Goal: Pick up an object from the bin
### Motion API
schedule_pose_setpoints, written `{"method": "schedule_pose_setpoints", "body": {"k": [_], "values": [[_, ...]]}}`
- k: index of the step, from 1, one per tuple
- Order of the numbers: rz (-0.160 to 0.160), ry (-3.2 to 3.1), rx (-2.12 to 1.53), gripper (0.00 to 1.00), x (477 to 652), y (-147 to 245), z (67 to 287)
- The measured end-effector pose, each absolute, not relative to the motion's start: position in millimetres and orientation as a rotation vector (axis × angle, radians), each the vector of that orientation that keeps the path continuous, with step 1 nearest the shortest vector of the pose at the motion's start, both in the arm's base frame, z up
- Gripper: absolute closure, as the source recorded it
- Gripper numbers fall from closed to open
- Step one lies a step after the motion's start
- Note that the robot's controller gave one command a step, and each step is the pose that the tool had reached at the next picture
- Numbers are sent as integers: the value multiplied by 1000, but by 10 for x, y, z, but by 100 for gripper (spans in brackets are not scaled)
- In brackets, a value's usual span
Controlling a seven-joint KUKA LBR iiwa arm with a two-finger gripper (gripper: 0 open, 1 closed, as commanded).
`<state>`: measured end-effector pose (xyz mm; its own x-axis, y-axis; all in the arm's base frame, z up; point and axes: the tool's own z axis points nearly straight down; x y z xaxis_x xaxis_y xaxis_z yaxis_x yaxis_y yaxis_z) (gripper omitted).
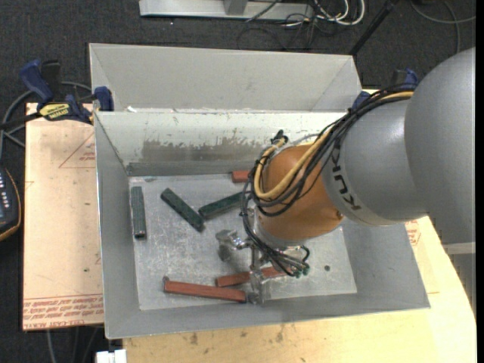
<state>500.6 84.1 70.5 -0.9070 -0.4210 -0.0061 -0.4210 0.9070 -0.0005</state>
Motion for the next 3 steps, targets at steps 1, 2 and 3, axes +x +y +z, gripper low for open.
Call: {"method": "schedule_pose_setpoints", "body": {"k": [1,2,3], "values": [[2,3064,-672,0,5019,844,710],[2,3067,-672,100,5014,844,708],[0,3059,-667,100,5039,852,1944]]}}
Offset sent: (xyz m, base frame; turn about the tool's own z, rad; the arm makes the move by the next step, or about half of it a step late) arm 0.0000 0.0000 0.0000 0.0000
